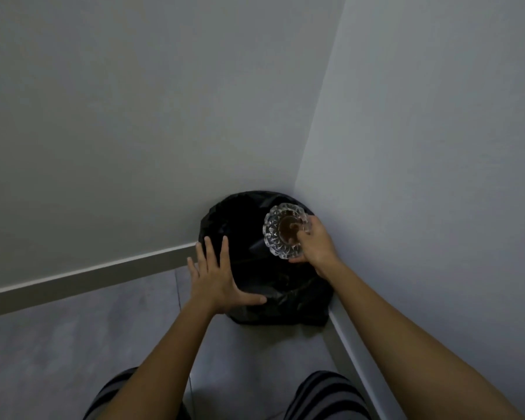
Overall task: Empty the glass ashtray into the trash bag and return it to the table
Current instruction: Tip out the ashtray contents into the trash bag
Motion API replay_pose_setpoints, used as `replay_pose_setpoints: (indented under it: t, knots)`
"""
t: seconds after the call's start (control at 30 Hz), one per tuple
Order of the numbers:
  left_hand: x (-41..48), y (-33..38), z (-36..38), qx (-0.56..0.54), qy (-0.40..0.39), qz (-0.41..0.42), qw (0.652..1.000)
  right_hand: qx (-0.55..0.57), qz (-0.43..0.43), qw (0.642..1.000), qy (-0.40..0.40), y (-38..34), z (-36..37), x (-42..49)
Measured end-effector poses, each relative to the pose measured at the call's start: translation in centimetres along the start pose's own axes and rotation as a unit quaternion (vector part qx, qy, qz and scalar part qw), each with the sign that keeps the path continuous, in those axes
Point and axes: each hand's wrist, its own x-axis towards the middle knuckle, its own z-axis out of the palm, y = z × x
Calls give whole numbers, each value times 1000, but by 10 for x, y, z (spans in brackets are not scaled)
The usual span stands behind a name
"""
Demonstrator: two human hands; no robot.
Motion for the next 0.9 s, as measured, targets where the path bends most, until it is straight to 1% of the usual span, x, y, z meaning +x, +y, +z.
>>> replay_pose_setpoints:
  t: [0.1,0.2,0.27,0.33,0.4,0.47,0.5,0.53,0.6,0.63,0.67,0.73,0.77,0.8,0.83,0.87,0.9]
  knots:
    - [3,-2,-3,-14,-19,-4,1000,-19,-8,1000,22,-1,4,-2]
    - [3,-3,-2,-21,-4,-1,1000,-29,-21,999,29,-4,7,-2]
    - [2,-4,-1,-8,11,-5,1000,-104,-69,991,41,-8,7,-1]
    - [1,-4,-2,20,13,-6,1000,-225,-142,962,53,-13,5,-3]
    - [2,-4,-5,44,-3,-13,999,-350,-230,907,41,-16,3,-5]
    - [4,-2,-8,58,-21,-20,998,-450,-334,828,27,-17,2,-9]
    - [4,-2,-8,59,-25,-22,998,-494,-387,778,29,-19,1,-12]
    - [4,-1,-7,54,-26,-23,998,-538,-441,718,30,-18,-1,-13]
    - [2,1,-4,40,-21,-22,999,-619,-508,598,36,-12,-6,-11]
    - [2,0,-4,36,-17,-19,999,-643,-508,571,44,-10,-8,-11]
    - [2,0,-3,32,-17,-16,999,-658,-503,558,50,-9,-11,-9]
    - [3,0,-3,27,-18,-16,999,-662,-500,557,52,-9,-19,-6]
    - [3,0,-4,28,-20,-16,999,-667,-511,541,35,-5,-24,-5]
    - [3,0,-4,30,-21,-16,999,-672,-540,507,1,0,-29,-4]
    - [3,0,-4,32,-22,-17,999,-673,-572,465,-51,8,-34,-5]
    - [3,1,-3,34,-19,-18,999,-666,-600,432,-93,16,-39,-7]
    - [3,0,-2,33,-15,-18,999,-660,-613,419,-114,22,-43,-10]
